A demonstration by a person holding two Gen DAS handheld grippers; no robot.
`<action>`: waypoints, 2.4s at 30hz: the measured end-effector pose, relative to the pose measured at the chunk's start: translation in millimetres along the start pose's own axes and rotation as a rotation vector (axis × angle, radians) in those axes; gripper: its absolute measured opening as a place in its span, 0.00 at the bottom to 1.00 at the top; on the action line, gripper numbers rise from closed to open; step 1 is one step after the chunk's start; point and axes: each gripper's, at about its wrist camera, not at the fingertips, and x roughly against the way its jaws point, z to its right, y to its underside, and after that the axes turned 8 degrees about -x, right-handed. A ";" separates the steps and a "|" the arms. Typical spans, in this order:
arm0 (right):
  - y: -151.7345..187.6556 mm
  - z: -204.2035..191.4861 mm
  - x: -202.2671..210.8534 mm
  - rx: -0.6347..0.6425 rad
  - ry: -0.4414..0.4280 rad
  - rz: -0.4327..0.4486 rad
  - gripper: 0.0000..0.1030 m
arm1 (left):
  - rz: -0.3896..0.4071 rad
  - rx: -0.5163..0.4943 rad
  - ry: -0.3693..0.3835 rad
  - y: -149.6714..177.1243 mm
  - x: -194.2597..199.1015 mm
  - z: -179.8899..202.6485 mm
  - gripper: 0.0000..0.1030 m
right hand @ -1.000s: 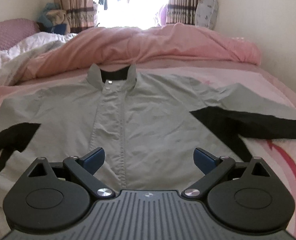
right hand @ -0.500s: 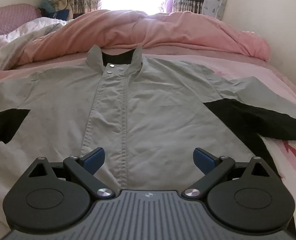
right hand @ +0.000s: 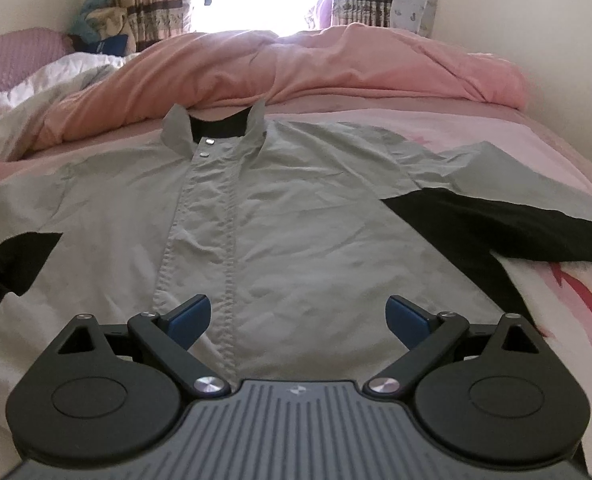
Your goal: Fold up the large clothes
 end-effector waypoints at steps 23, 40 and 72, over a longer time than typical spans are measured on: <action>-18.0 90.6 -36.7 -0.284 -0.258 -0.101 0.81 | -0.173 -0.637 0.277 120.7 -44.9 234.9 0.80; -38.3 60.5 -110.3 -0.544 -0.365 -0.139 0.09 | -0.335 -0.770 0.074 190.0 -95.9 126.7 0.80; -57.1 68.4 -66.8 -0.204 -0.186 0.106 0.41 | -0.223 -0.616 0.105 138.8 -111.9 147.6 0.82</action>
